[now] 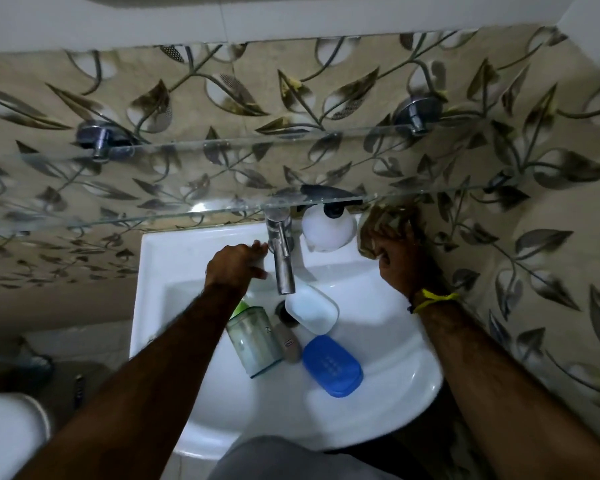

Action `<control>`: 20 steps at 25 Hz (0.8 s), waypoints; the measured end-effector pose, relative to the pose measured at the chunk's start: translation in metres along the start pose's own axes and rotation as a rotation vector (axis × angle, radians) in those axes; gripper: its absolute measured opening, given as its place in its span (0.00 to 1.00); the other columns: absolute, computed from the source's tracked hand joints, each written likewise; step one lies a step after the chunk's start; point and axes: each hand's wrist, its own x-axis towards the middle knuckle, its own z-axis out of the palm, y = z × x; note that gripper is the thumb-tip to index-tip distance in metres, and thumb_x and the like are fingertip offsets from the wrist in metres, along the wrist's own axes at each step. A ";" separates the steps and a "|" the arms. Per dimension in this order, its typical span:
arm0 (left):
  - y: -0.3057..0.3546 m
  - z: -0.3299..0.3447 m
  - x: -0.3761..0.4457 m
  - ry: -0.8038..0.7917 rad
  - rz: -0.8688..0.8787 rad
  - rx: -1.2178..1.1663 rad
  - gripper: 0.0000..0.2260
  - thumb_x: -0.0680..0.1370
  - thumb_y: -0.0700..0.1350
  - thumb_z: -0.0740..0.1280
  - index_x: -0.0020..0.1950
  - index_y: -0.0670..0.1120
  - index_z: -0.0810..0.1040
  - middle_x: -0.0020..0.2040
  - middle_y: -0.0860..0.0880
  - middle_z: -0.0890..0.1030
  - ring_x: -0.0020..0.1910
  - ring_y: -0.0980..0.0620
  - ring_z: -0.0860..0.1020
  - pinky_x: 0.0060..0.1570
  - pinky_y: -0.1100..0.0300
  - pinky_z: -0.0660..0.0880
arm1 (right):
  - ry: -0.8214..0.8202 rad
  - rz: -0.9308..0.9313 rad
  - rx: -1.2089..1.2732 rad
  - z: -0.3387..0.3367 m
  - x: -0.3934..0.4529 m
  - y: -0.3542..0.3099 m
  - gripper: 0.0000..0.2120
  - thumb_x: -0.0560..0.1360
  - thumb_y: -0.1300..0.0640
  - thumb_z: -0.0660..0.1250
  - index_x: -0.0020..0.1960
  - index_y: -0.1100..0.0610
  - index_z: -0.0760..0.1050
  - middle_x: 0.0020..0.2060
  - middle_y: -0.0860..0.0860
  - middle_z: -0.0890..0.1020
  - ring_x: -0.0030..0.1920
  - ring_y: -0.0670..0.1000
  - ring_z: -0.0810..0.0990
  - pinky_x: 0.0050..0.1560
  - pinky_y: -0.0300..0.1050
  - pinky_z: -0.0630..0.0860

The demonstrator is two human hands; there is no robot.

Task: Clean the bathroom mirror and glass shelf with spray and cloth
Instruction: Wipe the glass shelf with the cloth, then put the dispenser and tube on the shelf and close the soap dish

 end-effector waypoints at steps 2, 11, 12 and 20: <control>-0.002 0.002 0.002 -0.003 -0.002 0.004 0.28 0.73 0.53 0.74 0.73 0.60 0.71 0.71 0.55 0.75 0.69 0.49 0.72 0.61 0.57 0.70 | -0.095 0.027 -0.017 0.000 0.005 0.003 0.23 0.66 0.61 0.53 0.53 0.64 0.82 0.60 0.62 0.82 0.66 0.64 0.76 0.75 0.65 0.55; -0.006 0.005 0.004 -0.003 0.026 0.035 0.29 0.74 0.53 0.74 0.73 0.60 0.70 0.70 0.53 0.75 0.68 0.46 0.73 0.62 0.53 0.72 | -0.280 0.244 -0.057 0.007 -0.005 -0.022 0.39 0.70 0.64 0.65 0.79 0.54 0.57 0.77 0.58 0.62 0.79 0.58 0.54 0.76 0.59 0.29; -0.005 0.005 0.003 -0.001 0.036 0.053 0.29 0.74 0.53 0.73 0.74 0.60 0.70 0.70 0.51 0.76 0.68 0.45 0.73 0.62 0.53 0.72 | -0.314 0.274 -0.058 0.003 0.003 -0.024 0.37 0.72 0.64 0.64 0.79 0.54 0.57 0.77 0.59 0.62 0.79 0.57 0.54 0.75 0.59 0.29; -0.007 0.006 0.001 -0.039 0.113 0.199 0.29 0.78 0.54 0.68 0.77 0.56 0.64 0.69 0.45 0.75 0.68 0.42 0.72 0.62 0.52 0.70 | 0.095 0.552 0.268 -0.001 -0.043 -0.100 0.25 0.75 0.66 0.62 0.71 0.56 0.72 0.65 0.58 0.79 0.72 0.62 0.69 0.73 0.55 0.65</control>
